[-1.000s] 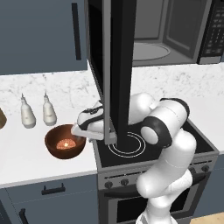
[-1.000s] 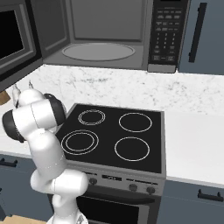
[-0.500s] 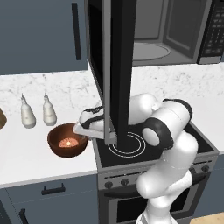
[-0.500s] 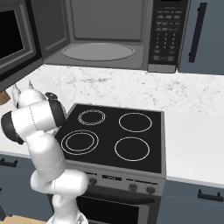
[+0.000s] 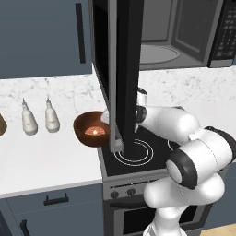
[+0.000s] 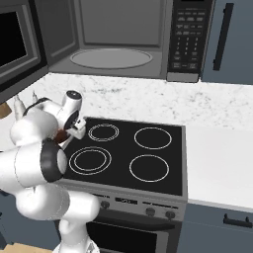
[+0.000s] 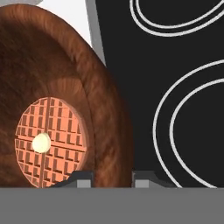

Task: Open the microwave, place the bowl with waffle inside the microwave, then close the microwave door and turn it on.

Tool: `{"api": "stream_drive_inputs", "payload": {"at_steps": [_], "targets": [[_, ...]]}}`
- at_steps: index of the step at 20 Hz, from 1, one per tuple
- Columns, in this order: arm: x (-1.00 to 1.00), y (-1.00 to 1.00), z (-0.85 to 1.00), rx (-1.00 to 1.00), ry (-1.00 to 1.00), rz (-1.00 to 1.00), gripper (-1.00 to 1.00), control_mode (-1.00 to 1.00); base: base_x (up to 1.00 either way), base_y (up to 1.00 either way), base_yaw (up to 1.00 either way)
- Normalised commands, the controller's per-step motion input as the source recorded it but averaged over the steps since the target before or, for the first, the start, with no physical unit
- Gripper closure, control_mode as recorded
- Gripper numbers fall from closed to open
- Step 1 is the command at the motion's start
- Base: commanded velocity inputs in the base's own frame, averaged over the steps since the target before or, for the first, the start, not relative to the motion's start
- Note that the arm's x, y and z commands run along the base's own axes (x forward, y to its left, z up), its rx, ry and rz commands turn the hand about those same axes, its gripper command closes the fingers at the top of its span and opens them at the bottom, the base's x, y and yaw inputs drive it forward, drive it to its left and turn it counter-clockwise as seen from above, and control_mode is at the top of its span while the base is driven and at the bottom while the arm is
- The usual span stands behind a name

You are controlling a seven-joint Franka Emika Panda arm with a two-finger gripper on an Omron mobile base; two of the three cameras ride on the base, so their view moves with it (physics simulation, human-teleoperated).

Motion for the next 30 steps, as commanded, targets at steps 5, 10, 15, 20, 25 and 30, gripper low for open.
{"api": "stream_drive_inputs", "payload": {"at_steps": [5, 10, 15, 20, 25, 30], "targets": [[-0.48, -1.0, 1.0, 0.0, -0.11, -0.07, 1.0, -1.0, 0.0, 0.0, 0.0], [-0.83, -1.0, 1.0, 0.0, -0.29, -0.02, 1.0, -1.0, 0.0, 0.0, 0.0], [-0.69, -1.0, 1.0, 0.01, -0.31, -0.02, 1.0, -1.0, 0.0, 0.0, 0.0], [-0.17, -0.86, 1.0, 0.0, -0.29, -0.09, 1.0, -1.0, 0.0, 0.0, 0.0], [0.0, -0.32, 1.0, 0.0, -0.19, -0.09, 1.0, -1.0, 0.0, 0.0, 0.0], [0.27, 0.0, 1.0, 0.0, -0.05, -0.09, 1.0, -1.0, 0.0, 0.0, 0.0]]}}
